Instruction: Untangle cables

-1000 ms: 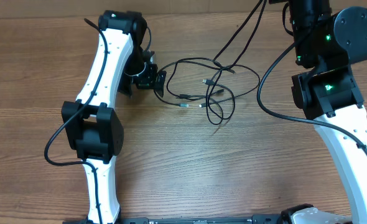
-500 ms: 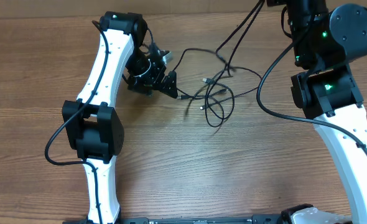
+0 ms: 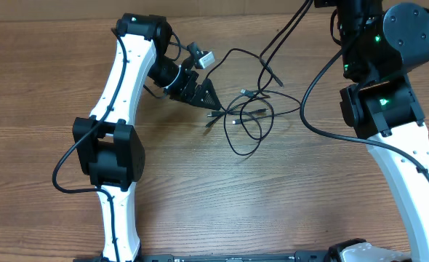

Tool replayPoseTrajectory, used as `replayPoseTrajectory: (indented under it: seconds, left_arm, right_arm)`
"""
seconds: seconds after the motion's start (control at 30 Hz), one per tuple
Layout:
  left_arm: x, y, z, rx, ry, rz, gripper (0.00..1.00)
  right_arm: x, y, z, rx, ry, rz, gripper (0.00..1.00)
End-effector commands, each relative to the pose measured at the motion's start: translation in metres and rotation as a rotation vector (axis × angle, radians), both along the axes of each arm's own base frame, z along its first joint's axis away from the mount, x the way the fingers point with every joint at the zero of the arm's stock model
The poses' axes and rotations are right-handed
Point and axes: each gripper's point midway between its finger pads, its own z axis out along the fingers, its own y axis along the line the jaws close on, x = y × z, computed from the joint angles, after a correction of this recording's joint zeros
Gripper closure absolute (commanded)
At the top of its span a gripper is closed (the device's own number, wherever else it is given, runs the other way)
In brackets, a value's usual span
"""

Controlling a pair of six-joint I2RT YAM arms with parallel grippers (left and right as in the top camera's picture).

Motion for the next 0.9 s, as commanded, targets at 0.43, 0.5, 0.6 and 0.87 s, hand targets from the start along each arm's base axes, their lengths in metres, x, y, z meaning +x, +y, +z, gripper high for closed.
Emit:
replayPoseTrajectory:
  seconds: [0.43,0.5,0.6,0.87]
  left_arm:
    - [0.004,-0.076,-0.009,0.051,-0.156,-0.065,0.62]
    - [0.01,-0.073,-0.017,0.125,-0.168,-0.035,0.91]
    - [0.023,-0.058,-0.029,0.255,-0.169,0.054,0.96]
    - [0.06,0.023,-0.048,0.539,-0.096,0.392,0.96]
  right_arm:
    - [0.004,-0.007,0.005,0.036,-0.008,-0.032,0.96]
    - [0.004,-0.007,0.004,0.035,-0.004,-0.033,0.96]
    - [0.004,-0.008,0.003,0.033,-0.001,-0.035,0.96]
    - [0.009,-0.03,-0.001,0.029,0.016,-0.086,0.96]
